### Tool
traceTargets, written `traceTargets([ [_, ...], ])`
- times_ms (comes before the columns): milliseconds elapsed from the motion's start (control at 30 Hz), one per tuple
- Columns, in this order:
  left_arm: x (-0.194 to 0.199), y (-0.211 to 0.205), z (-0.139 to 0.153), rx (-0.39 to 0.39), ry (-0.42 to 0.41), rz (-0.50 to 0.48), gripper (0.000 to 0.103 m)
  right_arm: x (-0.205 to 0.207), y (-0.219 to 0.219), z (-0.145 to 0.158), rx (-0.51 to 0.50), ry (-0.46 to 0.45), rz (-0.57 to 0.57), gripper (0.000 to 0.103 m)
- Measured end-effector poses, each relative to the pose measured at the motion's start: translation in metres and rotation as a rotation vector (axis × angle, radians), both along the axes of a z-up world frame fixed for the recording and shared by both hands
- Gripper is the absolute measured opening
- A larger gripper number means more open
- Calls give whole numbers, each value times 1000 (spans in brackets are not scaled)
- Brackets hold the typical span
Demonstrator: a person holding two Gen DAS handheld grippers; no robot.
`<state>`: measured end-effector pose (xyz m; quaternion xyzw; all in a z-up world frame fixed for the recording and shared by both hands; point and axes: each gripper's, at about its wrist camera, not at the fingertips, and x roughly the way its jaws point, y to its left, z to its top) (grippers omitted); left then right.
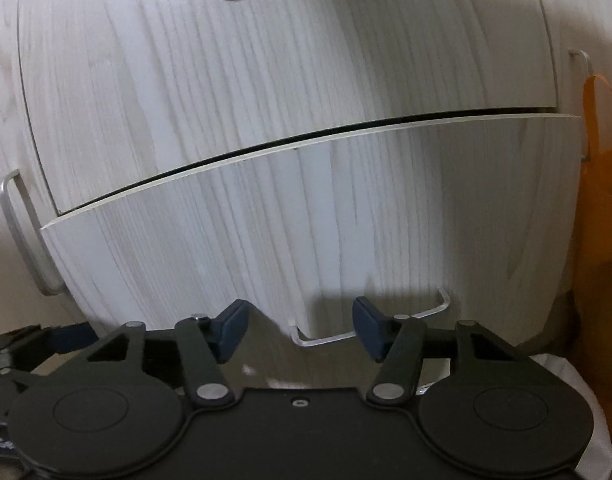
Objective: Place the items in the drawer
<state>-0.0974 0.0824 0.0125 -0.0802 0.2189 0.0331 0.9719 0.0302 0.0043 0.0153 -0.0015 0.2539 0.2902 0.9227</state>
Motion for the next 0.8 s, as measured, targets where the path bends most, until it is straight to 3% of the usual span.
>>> traceTargets([
  [267,6,20,-1,-15,14,-1,103,1,-9,1,22,19,21,63],
  [467,-5,31,-9,-23,39,7,103,15,-31,3,127,96,21,62],
  [800,-13,30,-11,0,53,15,103,18,-41,8,145,141,42,62],
])
